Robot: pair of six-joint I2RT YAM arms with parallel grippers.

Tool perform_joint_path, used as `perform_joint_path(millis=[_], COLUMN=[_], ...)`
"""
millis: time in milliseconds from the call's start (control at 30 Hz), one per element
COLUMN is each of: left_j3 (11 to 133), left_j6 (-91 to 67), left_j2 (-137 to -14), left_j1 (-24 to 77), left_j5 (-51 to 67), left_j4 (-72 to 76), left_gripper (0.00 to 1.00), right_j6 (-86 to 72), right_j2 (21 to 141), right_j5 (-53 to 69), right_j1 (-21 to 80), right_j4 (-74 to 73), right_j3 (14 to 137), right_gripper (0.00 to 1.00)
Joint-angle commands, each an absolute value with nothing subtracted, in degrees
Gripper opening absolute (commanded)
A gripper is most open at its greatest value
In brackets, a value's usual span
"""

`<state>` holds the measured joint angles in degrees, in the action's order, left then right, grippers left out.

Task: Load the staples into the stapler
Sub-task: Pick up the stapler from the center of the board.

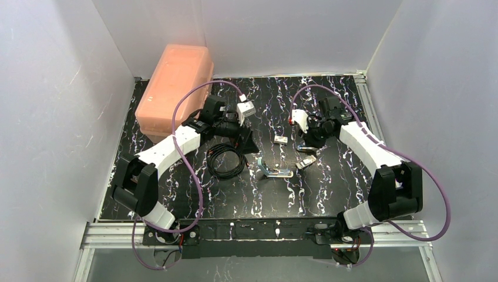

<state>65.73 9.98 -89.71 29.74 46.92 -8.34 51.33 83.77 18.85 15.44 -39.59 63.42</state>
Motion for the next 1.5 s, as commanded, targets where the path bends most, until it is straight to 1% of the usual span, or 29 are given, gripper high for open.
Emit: perform_joint_path(millis=[0, 200, 300, 433, 600, 767, 1233, 1367, 1467], left_j3=[63.45, 62.83, 63.41, 66.09, 70.14, 74.35, 77.47, 77.44, 75.24], left_j6=[10.61, 17.46, 19.28, 17.96, 14.67, 11.48, 15.54, 19.95, 25.25], left_j2=[-86.44, -85.52, -85.41, -86.37, -89.35, -93.15, -96.01, -95.21, -92.73], left_j1=[29.92, 31.6, 33.18, 34.5, 35.27, 37.21, 40.37, 40.87, 40.87], left_j5=[48.93, 51.5, 49.67, 44.27, 41.11, 39.03, 38.49, 40.3, 40.23], left_j4=[-9.08, -13.36, -15.08, -15.22, -14.01, -12.79, -14.64, -18.98, -22.32], left_gripper=[0.83, 0.83, 0.83, 0.84, 0.84, 0.84, 0.83, 0.84, 0.85], right_j6=[51.83, 48.72, 46.55, 42.55, 38.87, 36.27, 37.61, 38.97, 39.91], right_j2=[82.7, 79.62, 77.92, 76.79, 77.72, 79.88, 77.55, 75.65, 73.53], right_j5=[22.39, 25.96, 26.41, 24.3, 19.31, 17.43, 20.44, 23.33, 24.95], right_j1=[15.59, 15.62, 15.64, 15.56, 15.09, 12.93, 12.48, 12.4, 12.41], right_j4=[-40.03, -39.28, -38.7, -37.05, -35.74, -35.24, -38.77, -41.76, -42.65], right_j3=[65.66, 62.67, 61.42, 60.32, 60.78, 62.3, 61.72, 61.3, 60.04], right_gripper=[0.08, 0.08, 0.08, 0.08, 0.08, 0.07, 0.08, 0.08, 0.08])
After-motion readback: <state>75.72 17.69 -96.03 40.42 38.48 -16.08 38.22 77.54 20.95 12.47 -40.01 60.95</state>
